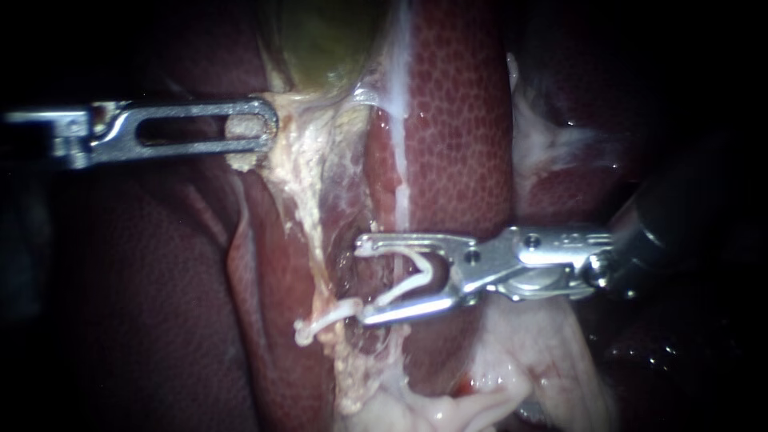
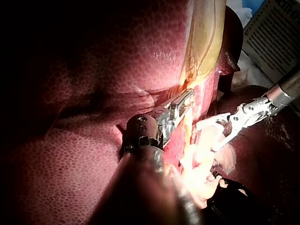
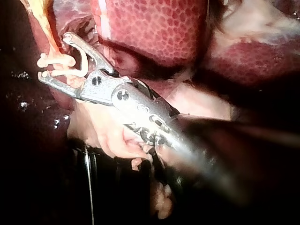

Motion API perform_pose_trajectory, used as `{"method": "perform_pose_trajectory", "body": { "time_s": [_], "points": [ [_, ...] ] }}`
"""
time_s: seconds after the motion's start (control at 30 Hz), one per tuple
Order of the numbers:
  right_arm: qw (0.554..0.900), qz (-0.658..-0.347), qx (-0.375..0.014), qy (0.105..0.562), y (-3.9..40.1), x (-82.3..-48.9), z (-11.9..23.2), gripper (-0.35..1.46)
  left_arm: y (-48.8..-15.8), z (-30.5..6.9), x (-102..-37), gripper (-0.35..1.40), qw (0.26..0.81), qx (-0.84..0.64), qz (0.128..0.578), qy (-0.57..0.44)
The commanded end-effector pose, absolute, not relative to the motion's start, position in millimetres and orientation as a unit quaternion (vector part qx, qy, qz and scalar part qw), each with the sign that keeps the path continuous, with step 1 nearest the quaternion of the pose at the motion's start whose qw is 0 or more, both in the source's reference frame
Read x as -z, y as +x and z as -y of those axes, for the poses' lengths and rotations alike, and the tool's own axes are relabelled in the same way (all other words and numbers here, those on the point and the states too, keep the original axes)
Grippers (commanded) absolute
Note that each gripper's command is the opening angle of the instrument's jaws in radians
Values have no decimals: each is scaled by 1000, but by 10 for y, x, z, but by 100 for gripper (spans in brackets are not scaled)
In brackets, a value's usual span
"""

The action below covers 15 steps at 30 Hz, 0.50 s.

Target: Clipping second clip left tube

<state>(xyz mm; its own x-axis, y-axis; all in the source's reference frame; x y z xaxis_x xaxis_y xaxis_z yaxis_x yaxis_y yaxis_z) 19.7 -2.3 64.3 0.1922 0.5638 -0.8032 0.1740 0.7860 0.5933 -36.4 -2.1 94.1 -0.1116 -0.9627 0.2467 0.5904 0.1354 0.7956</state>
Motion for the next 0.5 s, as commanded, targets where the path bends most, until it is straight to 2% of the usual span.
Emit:
{"method": "perform_pose_trajectory", "body": {
  "time_s": [0.03,0.23,0.5],
  "points": [
    [714,-618,-137,299,201,-647,26,60,-364,21,-941,-35,628,618,416,223],
    [713,-613,-136,310,219,-665,39,60,-364,22,-940,-35,630,617,417,222],
    [707,-613,-131,327,227,-660,45,60,-365,22,-940,-35,630,617,417,222]
  ]
}}
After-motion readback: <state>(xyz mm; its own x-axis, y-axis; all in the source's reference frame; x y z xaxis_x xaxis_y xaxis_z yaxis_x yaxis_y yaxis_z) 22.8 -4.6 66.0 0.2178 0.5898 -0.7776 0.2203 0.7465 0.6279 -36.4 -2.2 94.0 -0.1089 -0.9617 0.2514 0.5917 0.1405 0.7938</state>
